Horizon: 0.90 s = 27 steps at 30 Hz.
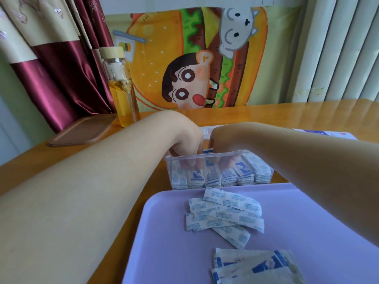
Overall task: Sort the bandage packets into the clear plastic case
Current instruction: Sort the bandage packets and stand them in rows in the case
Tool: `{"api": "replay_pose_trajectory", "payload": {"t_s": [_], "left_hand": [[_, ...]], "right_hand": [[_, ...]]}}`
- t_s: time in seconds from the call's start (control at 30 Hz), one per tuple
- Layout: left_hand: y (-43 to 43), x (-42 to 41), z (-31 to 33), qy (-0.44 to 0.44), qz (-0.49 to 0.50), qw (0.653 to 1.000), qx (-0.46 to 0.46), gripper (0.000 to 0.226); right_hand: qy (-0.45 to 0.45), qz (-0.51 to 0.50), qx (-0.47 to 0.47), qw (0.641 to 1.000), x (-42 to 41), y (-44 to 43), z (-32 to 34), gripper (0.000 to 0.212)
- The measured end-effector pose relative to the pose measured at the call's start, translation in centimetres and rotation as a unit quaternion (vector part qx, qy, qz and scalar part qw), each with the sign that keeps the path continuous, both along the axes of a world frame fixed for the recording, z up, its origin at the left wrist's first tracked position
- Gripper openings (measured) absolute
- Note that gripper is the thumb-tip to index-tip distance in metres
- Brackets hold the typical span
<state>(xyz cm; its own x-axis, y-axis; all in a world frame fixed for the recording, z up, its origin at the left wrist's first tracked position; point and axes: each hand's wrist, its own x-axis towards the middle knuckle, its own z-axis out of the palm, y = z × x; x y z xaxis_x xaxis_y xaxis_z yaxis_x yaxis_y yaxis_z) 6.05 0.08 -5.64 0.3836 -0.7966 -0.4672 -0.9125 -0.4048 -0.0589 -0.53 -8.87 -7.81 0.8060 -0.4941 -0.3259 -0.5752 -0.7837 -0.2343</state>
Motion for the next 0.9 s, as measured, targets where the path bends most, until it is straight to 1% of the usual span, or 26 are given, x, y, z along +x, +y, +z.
{"api": "replay_pose_trajectory", "payload": {"t_s": [0.1,0.17,0.3,0.43,0.47,0.6,0.73,0.83,0.9], "left_hand": [[0.0,-0.2,0.1,0.002,0.000,1.000,0.005,0.025],[0.0,-0.2,0.2,0.006,0.004,1.000,0.009,0.025],[-0.1,-0.2,0.1,0.007,0.007,1.000,0.008,0.023],[-0.2,0.0,0.0,0.015,0.015,1.000,0.008,0.024],[-0.2,0.0,0.0,0.015,0.017,1.000,0.009,0.025],[-0.4,-0.1,0.0,0.005,0.017,1.000,0.004,0.024],[-0.4,0.3,-0.2,0.000,0.021,1.000,0.001,0.022],[-0.3,0.7,-0.1,0.014,0.042,0.998,-0.033,0.017],[0.1,0.7,0.2,0.003,0.042,0.997,-0.067,0.019]], "right_hand": [[0.016,-0.005,0.007,1.000,0.2,0.1,0.1,0.015],[0.020,-0.009,0.002,1.000,0.3,0.3,0.1,0.016],[0.010,0.000,-0.039,0.999,0.3,0.3,0.0,0.022],[-0.012,-0.035,0.023,0.999,0.0,0.3,-0.1,0.017],[-0.014,-0.034,0.029,0.999,-0.1,0.3,0.0,0.019],[-0.002,-0.009,-0.020,1.000,-0.1,0.2,0.1,0.027],[-0.010,-0.018,-0.023,1.000,0.2,-0.1,-0.1,0.032],[-0.052,-0.001,-0.079,0.995,-0.4,-0.2,0.1,0.036],[-0.107,-0.007,-0.062,0.992,-1.3,-0.1,0.6,0.034]]}}
